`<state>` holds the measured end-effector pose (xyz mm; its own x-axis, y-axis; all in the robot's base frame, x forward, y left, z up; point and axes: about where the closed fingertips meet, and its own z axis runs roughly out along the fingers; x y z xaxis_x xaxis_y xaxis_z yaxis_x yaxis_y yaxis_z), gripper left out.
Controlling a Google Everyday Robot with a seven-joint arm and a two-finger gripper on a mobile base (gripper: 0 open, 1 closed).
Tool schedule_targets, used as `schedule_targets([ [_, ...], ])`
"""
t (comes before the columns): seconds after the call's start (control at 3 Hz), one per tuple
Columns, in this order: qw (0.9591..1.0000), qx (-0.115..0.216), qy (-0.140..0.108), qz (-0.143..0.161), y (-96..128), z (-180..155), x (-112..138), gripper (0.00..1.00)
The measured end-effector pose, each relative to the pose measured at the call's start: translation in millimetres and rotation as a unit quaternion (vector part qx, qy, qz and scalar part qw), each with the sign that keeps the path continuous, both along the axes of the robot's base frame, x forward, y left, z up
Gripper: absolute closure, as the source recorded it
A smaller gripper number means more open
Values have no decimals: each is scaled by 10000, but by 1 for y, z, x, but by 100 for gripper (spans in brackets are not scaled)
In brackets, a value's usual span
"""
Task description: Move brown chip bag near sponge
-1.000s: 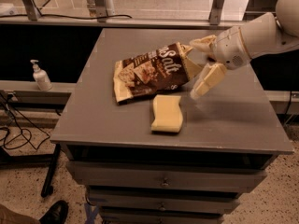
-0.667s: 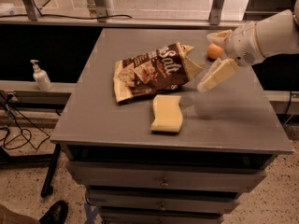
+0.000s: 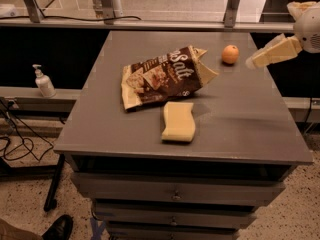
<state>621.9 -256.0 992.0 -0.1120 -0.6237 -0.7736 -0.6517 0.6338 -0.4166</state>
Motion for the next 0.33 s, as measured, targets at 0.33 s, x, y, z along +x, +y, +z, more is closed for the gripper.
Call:
schedule_targets([
  [0.33, 10000, 22, -75, -55, -1, 3, 3, 0],
])
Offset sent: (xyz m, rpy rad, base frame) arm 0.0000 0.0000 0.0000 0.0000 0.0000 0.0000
